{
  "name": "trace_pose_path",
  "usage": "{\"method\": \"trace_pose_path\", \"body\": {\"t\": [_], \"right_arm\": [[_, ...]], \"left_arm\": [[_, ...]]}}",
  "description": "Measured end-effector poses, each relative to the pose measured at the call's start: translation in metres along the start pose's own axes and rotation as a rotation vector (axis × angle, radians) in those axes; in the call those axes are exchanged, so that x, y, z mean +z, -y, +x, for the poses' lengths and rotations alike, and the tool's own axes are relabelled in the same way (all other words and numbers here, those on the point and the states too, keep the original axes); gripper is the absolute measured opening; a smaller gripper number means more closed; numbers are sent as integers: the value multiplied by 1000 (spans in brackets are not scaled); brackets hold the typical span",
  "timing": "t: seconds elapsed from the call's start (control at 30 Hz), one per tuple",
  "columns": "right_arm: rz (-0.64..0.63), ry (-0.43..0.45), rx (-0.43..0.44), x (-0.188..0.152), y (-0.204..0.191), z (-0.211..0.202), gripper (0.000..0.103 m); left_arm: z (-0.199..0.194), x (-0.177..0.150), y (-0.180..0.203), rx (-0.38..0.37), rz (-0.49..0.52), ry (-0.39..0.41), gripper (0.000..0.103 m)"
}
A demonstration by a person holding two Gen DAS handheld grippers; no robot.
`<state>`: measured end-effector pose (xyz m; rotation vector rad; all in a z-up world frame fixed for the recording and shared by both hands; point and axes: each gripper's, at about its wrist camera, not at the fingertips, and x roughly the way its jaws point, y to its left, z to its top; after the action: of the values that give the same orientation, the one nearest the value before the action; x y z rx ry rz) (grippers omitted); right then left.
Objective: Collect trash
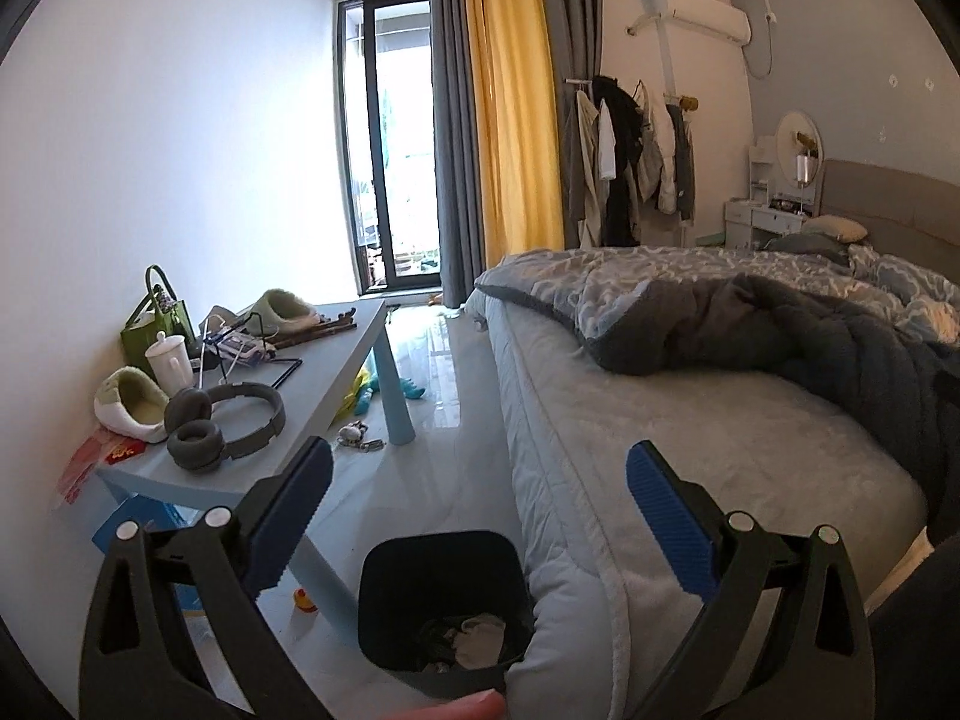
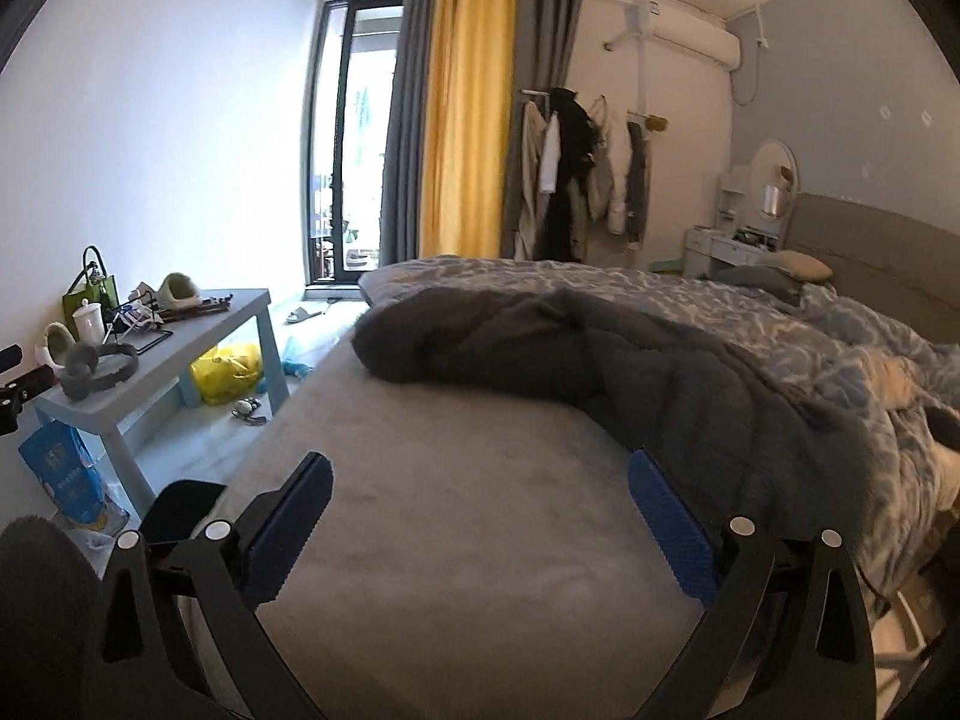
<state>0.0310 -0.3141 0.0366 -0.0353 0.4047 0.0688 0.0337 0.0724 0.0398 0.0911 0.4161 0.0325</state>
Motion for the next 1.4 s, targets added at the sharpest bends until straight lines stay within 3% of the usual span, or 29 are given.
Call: {"method": "trace_pose_path", "body": {"t": [0.23,0.3,0.53,0.8,1.4], "right_arm": [[38,-25,60,-19,13,-7,100],[24,-10,77,-19,9,-9,100],[35,-13,133,-20,3,-11,100],[-38,-24,195,-17,-24,-5,100],[-42,-42,211,-15,-37,1,100]], "left_arm": [[-1,-26,-3,35,-19,-45,100],[-6,-24,-9,35,-55,-27,100],[-18,-27,-12,62,-34,-12,100],[-22,-29,-20,62,-52,-22,100],[-20,-33,-28,54,-44,-43,100]]}}
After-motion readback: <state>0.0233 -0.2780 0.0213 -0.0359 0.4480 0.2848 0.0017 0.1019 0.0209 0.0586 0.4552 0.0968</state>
